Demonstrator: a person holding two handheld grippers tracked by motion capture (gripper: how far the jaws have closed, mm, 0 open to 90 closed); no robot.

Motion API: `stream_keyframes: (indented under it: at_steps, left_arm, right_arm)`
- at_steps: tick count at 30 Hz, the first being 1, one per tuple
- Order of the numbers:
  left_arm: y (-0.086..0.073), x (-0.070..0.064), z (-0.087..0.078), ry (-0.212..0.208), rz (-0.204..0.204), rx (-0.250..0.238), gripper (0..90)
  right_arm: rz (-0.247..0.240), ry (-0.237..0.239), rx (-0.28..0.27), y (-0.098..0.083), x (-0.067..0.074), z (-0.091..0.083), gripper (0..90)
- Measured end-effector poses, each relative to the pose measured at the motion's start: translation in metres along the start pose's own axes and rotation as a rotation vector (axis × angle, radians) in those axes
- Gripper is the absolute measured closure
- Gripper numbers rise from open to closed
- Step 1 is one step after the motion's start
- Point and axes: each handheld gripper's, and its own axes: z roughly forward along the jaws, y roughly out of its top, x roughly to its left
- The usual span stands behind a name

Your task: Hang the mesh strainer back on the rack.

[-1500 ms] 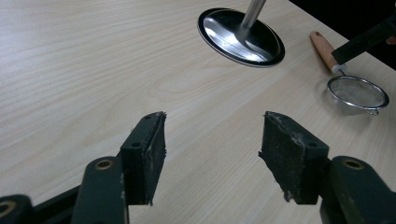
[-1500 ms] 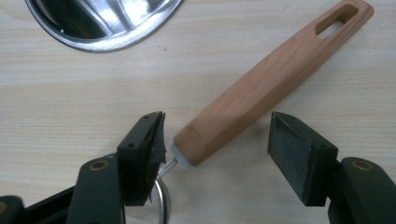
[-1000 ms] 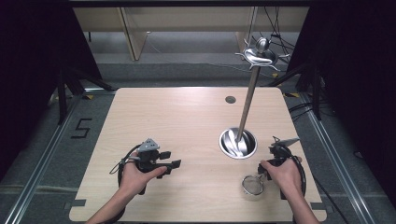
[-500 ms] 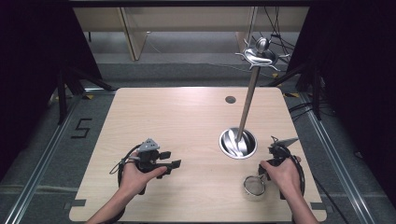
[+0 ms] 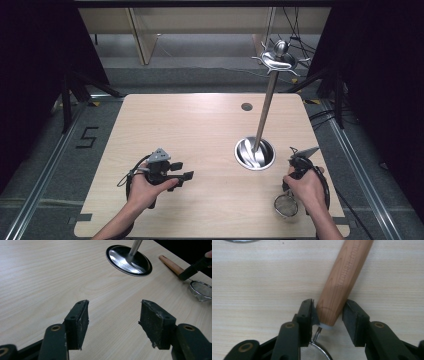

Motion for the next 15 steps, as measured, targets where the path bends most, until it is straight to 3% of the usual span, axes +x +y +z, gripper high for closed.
stream_keyframes:
  at_steps: [4,6,7,10,11,12,13,14,15]
  left_arm:
    - [-0.0001,-0.0001,-0.0001,-0.002,-0.005,-0.003,39.1]
    - [-0.0001,0.0003,-0.0006,0.004,0.001,0.001,39.1]
    - [-0.0001,0.0003,-0.0006,0.004,0.001,0.001,39.1]
    - [-0.0003,-0.0004,-0.0002,0.002,-0.002,-0.002,39.0]
    - [-0.0003,-0.0005,-0.0002,0.002,-0.003,-0.002,39.1]
    - [-0.0003,-0.0005,-0.0003,0.002,-0.003,-0.002,39.1]
    - [-0.0003,-0.0003,-0.0005,0.002,-0.002,-0.001,39.1]
    - [-0.0004,0.0003,-0.0008,0.004,0.002,0.002,39.1]
    - [-0.0004,0.0003,-0.0008,0.004,0.002,0.002,39.1]
  right_arm:
    - [-0.026,-0.032,0.004,0.0003,-0.0043,-0.0012,65.8]
    - [0.002,-0.042,0.001,-0.0002,-0.0025,-0.0019,66.0]
    - [-0.045,-0.066,-0.018,0.0000,-0.0065,-0.0018,64.9]
    - [-0.049,-0.082,-0.022,0.0009,-0.0068,-0.0030,61.5]
    - [-0.115,-0.117,-0.029,0.0002,-0.0102,-0.0009,60.3]
    - [-0.115,-0.117,-0.029,0.0002,-0.0102,-0.0009,60.3]
    - [-0.076,-0.085,-0.023,0.0009,-0.0067,-0.0012,60.1]
    - [-0.116,-0.093,-0.001,0.0011,-0.0078,-0.0005,60.3]
    - [-0.116,-0.093,-0.001,0.0011,-0.0078,-0.0005,60.3]
